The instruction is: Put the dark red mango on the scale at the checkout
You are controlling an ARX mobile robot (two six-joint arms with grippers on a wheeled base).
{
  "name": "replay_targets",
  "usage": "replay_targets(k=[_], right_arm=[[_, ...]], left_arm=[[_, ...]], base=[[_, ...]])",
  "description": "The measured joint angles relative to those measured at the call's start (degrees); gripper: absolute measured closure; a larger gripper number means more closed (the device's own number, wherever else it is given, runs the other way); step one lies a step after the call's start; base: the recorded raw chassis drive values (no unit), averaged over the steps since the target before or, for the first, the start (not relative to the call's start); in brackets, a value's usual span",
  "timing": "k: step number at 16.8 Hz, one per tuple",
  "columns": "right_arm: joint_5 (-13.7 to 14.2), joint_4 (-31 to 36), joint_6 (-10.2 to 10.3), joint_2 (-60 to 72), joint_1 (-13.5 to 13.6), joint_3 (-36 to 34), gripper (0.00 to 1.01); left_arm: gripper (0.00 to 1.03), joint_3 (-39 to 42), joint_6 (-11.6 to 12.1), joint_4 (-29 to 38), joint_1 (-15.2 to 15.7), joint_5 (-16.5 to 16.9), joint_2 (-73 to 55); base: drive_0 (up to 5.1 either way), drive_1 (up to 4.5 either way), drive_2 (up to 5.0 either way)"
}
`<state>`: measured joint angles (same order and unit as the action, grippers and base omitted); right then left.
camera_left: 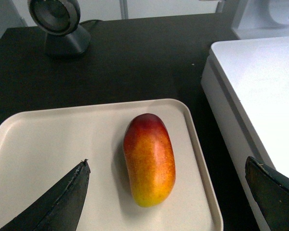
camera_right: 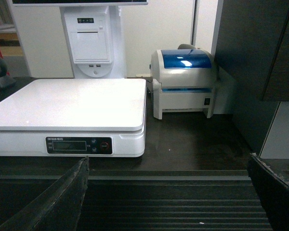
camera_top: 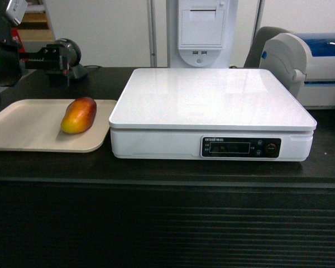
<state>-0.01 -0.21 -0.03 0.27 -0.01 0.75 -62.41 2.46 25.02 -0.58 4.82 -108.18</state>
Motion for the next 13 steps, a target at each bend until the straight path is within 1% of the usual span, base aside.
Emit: replay_targets(k=[1, 5, 6, 9, 11, 13], right_arm=[[0.0, 0.0, 0.0, 0.0, 0.0, 0.0, 0.03], [0.0, 0.0, 0.0, 0.0, 0.0, 0.0, 0.03], [0.0, 0.0, 0.0, 0.0, 0.0, 0.0, 0.03], [0.0, 0.0, 0.0, 0.0, 0.0, 0.0, 0.03], [0.0, 0.0, 0.0, 0.0, 0.0, 0.0, 0.03], [0.0, 0.0, 0.0, 0.0, 0.0, 0.0, 0.03]], left_arm=[[0.05, -2.3, -0.5, -1.8, 0.2, -0.1, -1.6], [0.05, -11.6, -0.5, -8.0, 0.2, -0.4, -8.7], [0.05, -13.7, -0.5, -9.7, 0.2, -1.0, -10.6], [0.05, -18.7, -0.8, -14.6, 0.2, -1.4, -15.3], [0.05, -21.9, -0.8, -16.7, 0.2, -1.8, -17.3], [0.05, -23.6, -1.0, -18.2, 0.2, -1.4, -18.7]], base=[[0.0, 0.00, 0.0], [0.0, 0.00, 0.0], [0.0, 0.00, 0.0], [0.0, 0.00, 0.0], [0.0, 0.00, 0.0], [0.0, 0.00, 0.0]])
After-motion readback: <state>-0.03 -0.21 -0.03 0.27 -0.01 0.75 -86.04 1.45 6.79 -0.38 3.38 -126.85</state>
